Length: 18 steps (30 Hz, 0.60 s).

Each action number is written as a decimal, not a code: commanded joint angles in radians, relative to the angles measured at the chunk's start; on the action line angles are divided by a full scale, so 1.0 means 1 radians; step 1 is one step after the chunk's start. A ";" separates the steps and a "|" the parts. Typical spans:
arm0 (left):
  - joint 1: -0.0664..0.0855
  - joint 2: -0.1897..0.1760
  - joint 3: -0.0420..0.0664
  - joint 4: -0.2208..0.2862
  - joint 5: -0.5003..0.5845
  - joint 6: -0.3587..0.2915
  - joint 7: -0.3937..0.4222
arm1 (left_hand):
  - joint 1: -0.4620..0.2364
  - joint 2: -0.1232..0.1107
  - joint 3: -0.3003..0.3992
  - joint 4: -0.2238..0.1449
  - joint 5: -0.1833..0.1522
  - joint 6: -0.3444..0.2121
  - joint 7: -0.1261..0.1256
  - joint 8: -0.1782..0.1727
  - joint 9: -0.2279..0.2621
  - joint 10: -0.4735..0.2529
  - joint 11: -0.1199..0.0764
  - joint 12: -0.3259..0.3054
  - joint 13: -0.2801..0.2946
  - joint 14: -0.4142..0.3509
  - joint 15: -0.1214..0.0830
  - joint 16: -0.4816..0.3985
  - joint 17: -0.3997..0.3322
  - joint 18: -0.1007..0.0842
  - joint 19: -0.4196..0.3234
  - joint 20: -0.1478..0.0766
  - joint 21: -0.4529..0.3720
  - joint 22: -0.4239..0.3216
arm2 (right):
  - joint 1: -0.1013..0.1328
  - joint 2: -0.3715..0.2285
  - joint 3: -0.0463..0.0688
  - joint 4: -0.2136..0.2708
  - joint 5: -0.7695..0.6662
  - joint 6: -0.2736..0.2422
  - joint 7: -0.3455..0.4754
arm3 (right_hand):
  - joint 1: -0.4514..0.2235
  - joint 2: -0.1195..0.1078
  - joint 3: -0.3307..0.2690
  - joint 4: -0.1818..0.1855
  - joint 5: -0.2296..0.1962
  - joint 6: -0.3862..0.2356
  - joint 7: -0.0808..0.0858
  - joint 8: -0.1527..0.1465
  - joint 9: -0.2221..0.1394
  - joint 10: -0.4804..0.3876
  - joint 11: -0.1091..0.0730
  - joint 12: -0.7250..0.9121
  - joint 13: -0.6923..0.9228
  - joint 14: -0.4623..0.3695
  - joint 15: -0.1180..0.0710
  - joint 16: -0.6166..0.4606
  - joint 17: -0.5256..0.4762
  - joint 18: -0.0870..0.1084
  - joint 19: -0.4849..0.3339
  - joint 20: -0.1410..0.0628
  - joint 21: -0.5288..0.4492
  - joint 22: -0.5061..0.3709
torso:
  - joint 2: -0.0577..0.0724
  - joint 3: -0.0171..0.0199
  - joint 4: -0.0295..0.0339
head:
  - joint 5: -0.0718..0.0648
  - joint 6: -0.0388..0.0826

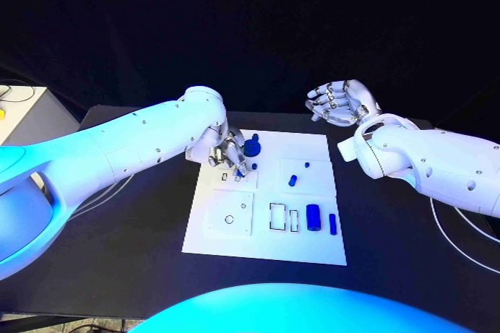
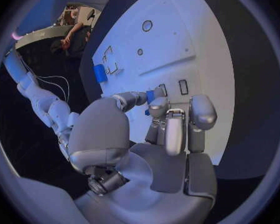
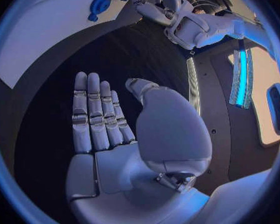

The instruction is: Assemble the parts on the task board

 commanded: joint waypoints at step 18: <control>0.000 -0.012 -0.002 0.015 -0.051 0.018 -0.003 | 0.001 0.011 0.179 -0.188 0.010 0.016 -0.009 0.006 0.002 0.006 0.000 0.006 0.003 0.087 0.002 0.007 0.206 -0.014 0.009 0.000 0.008 0.003 | -0.002 0.005 0.000 -0.009 0.064 -0.002 0.069 | -0.034 0.005 0.006 -0.043 0.008 -0.012 0.026 -0.054 -0.023 0.009 0.027 -0.084 -0.151 -0.041 0.032 -0.125 -0.099 0.005 -0.072 0.034 -0.004 -0.142 | -0.001 -0.0003 0.0002 | 0.006 0.000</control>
